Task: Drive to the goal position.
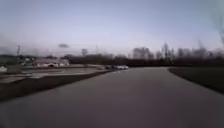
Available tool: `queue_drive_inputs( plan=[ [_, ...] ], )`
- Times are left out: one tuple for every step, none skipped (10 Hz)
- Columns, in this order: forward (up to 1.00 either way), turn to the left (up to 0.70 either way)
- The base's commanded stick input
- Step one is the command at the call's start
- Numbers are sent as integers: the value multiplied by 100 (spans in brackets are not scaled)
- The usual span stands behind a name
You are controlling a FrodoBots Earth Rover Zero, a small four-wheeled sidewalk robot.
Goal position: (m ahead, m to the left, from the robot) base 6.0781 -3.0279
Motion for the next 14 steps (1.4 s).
queue_drive_inputs(
  plan=[
    [100, 1],
    [100, 1],
    [100, 1],
    [100, 1],
    [100, 1],
    [100, 1],
    [100, 1],
    [100, 1],
    [100, 1],
    [100, 1],
    [100, 1],
    [100, 1],
    [100, 1],
    [100, 1]
  ],
)
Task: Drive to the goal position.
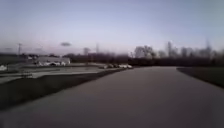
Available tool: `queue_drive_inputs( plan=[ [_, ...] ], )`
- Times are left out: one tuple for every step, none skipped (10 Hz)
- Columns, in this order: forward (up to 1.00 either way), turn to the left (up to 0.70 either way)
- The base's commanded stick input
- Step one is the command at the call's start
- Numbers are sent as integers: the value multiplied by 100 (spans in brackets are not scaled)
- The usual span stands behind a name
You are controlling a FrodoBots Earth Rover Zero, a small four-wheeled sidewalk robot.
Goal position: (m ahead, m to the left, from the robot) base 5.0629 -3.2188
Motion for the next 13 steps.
queue_drive_inputs(
  plan=[
    [100, -4],
    [100, -35],
    [100, -39],
    [100, -39],
    [100, -39],
    [100, -39],
    [100, -39],
    [100, -39],
    [100, -39],
    [100, -39],
    [100, -39],
    [100, -22],
    [100, 1]
  ],
)
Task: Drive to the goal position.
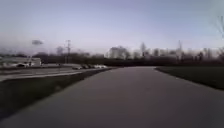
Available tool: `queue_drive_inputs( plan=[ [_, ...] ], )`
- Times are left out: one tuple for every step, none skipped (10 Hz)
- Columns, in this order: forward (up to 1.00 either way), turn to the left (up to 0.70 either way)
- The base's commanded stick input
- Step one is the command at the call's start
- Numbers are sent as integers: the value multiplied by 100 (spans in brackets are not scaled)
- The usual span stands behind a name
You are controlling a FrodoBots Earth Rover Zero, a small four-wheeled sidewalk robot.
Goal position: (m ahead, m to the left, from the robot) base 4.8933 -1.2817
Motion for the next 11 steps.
queue_drive_inputs(
  plan=[
    [100, 1],
    [100, 1],
    [100, 1],
    [100, 1],
    [100, 1],
    [100, -2],
    [100, -10],
    [100, -24],
    [100, -39],
    [100, -39],
    [100, -39]
  ],
)
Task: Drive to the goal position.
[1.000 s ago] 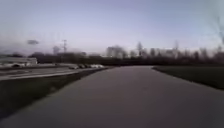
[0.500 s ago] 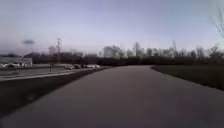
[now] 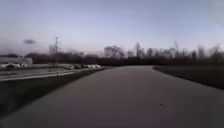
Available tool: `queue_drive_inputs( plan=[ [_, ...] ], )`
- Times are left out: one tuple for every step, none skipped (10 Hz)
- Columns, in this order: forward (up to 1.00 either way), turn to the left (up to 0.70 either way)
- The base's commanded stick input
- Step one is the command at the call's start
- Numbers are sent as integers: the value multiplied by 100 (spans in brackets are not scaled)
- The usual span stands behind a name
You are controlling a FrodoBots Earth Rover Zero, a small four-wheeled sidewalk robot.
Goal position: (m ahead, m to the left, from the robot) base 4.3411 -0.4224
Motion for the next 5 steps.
queue_drive_inputs(
  plan=[
    [100, -39],
    [100, -39],
    [100, -39],
    [100, -39],
    [100, -39]
  ],
)
